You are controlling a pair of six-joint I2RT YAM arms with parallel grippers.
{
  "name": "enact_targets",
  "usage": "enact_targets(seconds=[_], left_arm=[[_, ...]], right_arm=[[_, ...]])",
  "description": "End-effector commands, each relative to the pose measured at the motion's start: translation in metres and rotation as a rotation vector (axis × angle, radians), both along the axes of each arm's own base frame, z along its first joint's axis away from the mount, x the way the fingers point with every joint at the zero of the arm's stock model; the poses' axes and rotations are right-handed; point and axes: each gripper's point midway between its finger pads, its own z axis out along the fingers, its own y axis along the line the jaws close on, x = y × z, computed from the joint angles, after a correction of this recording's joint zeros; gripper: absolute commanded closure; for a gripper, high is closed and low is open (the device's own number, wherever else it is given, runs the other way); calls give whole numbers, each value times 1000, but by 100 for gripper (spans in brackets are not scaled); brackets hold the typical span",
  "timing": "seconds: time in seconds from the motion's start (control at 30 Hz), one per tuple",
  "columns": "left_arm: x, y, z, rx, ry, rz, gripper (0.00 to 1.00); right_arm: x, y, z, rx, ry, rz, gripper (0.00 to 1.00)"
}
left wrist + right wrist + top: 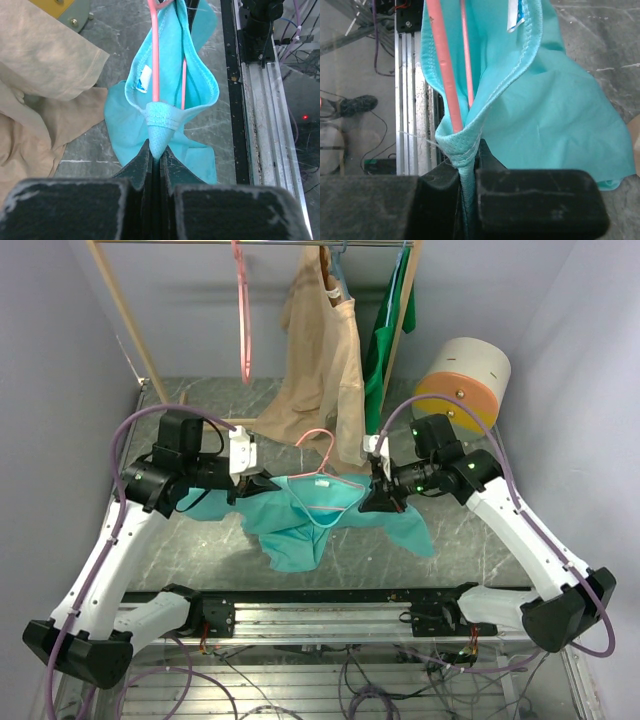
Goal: Place the t-shirt on the hanger
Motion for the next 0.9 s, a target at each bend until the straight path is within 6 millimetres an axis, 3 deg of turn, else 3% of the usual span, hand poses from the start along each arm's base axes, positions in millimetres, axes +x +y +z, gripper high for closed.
enact_targets(seconds=[0.0,0.07,0.17,0.3,0.43,0.57,0.63,0.73,0.87], left_arm=[[-1,0,12,-14,-54,-5,92],[1,6,2,29,-47,23,87],[4,12,-4,58,-20,81,57],[3,18,-10,86,-16,108,50],[7,17,-2,58,-4,143,20],[31,11,46,-82,5,283,4],[42,9,90,-197,-11,346,3],[44,9,140,-336,-23,395,2],[40,15,177,-427,-49,432,2]], right_arm=[[15,-8,25,45,-85,-74,100],[19,-15,38,71,-135,-105,100],[22,-25,44,67,-148,-133,100],[23,-32,50,70,-167,-160,100],[22,-31,57,88,-166,-166,100],[23,-32,69,96,-187,-182,100],[23,-35,81,99,-206,-201,100],[22,-39,99,107,-240,-237,100],[22,-49,111,81,-259,-304,100]])
